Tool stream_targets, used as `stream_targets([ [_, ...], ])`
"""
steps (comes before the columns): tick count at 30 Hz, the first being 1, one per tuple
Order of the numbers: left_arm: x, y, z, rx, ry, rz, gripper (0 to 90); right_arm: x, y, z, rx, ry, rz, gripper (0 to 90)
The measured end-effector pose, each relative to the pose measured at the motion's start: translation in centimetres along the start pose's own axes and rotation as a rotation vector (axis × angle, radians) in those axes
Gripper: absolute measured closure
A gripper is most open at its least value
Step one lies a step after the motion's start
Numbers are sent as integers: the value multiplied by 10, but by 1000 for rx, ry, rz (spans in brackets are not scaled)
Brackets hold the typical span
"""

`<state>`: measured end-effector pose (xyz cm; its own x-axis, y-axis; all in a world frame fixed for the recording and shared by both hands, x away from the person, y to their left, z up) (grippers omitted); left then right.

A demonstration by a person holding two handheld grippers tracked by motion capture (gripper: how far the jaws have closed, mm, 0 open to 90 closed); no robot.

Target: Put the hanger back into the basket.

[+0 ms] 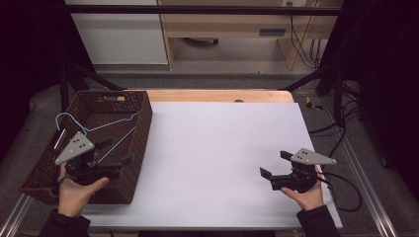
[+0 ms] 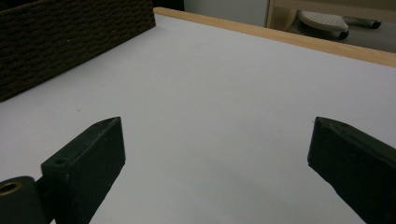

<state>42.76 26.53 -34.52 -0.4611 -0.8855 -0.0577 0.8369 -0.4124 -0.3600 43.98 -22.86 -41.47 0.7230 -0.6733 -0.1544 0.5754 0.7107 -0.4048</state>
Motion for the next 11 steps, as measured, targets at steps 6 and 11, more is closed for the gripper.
stream_targets([
  [6, 24, 12, -13, 13, 14, -21, 67, 1, -1, 0, 15, -1, -2, 43],
  [11, 35, 21, -20, -9, 45, -29, 63, 1, -3, 0, 25, 1, -2, 43],
])
Point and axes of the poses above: each handheld gripper's, and its own axes: y roughly forward along the jaws, z roughly out of its top, x roughly to its right, the point moved 3 cm from there along y, roughly forward along the jaws, and after that the axes turned 10 degrees about z, right-handed, at the moved point
